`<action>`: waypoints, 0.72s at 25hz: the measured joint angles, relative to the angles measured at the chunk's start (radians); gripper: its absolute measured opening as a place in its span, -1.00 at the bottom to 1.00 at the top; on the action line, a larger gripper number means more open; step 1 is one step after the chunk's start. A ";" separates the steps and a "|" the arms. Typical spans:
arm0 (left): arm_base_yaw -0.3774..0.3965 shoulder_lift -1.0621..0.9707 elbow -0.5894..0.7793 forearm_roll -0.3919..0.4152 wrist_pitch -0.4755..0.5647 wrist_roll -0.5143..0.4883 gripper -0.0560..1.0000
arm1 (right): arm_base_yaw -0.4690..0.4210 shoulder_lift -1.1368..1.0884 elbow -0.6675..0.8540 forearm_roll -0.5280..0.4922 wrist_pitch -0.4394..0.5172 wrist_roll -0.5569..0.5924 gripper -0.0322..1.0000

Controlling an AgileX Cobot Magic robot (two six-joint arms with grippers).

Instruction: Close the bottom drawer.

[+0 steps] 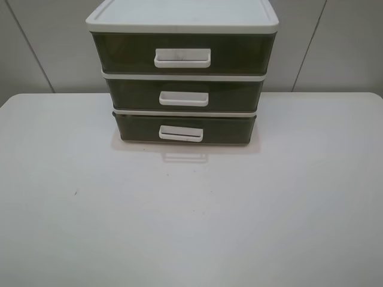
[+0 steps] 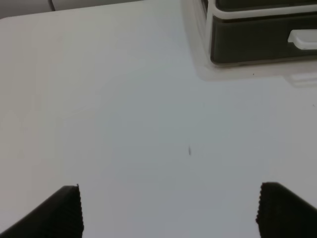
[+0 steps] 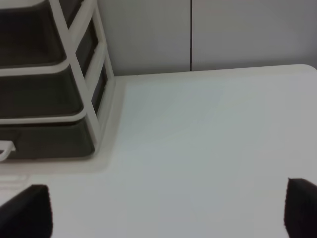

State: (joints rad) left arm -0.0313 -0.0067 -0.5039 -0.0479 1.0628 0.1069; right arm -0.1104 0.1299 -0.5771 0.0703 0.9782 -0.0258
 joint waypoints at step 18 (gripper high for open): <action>0.000 0.000 0.000 0.000 0.000 0.000 0.47 | 0.020 -0.130 0.059 -0.003 0.078 0.001 0.65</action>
State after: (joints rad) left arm -0.0313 -0.0067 -0.5039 -0.0479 1.0628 0.1069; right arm -0.0905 -0.0003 -0.5179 0.0671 1.0561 -0.0247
